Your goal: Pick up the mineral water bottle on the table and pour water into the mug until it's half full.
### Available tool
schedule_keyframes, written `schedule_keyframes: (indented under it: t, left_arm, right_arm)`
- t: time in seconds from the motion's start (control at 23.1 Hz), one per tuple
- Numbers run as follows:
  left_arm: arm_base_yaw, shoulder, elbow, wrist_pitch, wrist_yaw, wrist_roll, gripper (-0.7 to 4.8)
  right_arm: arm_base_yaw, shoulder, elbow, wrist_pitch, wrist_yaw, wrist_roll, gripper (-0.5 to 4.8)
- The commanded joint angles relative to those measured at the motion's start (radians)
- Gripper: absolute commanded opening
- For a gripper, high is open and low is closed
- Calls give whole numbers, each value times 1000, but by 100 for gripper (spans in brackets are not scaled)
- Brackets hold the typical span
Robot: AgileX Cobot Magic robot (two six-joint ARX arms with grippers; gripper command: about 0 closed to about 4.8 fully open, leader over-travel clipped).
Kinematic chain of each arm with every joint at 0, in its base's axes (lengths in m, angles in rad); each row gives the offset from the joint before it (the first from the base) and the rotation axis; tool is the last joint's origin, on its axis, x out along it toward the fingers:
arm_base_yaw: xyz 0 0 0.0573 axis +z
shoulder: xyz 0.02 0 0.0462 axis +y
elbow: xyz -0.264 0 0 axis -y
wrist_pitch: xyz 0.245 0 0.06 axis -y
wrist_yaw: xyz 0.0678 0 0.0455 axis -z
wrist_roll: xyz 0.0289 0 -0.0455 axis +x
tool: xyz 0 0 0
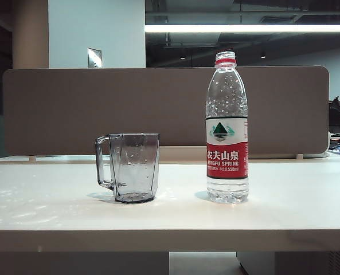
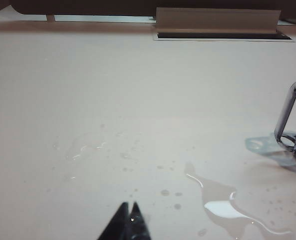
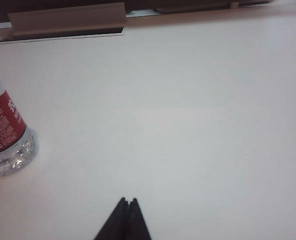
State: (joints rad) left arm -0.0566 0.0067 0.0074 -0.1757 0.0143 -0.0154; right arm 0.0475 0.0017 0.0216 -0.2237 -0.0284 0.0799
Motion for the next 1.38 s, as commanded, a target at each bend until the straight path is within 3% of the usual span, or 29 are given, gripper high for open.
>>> schedule_keyframes:
  t: [0.04,0.26,0.35,0.48,0.61,0.78,0.95,1.04,1.12,1.17,1.3,1.34,1.38]
  left_arm:
    - [-1,0,2,-3,-2,4,-5]
    - [-1,0,3,-1,2,2,-5]
    - [-1,0,8,27,55,-3,-5]
    - [-2,1,56,180,219,-3,-5]
    - [-2,5,119,171,280,-29,-5]
    - [-2,80,221,20,351,-158,-5]
    - [-3,237,235,10,488,-156,-5]
    - [-3,342,236,13,546,-130,-5]
    - [-3,411,235,12,587,-41,-5]
    - [-4,438,235,12,596,23,-5]
    - [-19,447,235,13,588,115,-5]
    - [-19,447,235,13,591,121,-5]
    - [-19,447,235,17,589,121,-5]
  right_arm:
    - [1,0,2,-3,0,2,-5]
    - [1,0,2,-3,0,2,-5]
    - [1,0,6,0,0,3,-5]
    - [2,0,76,69,-1,96,-6]
    - [2,2,142,109,-8,179,-6]
    - [3,19,286,69,-166,184,-5]
    - [3,145,452,-114,-277,107,-5]
    - [3,262,539,-151,-461,-5,12]
    - [3,359,582,-81,-624,0,84]
    - [3,419,592,2,-716,21,91]
    - [3,544,591,76,-710,115,91]
    - [3,564,591,66,-683,114,91]
    - [7,598,585,60,-590,86,111]
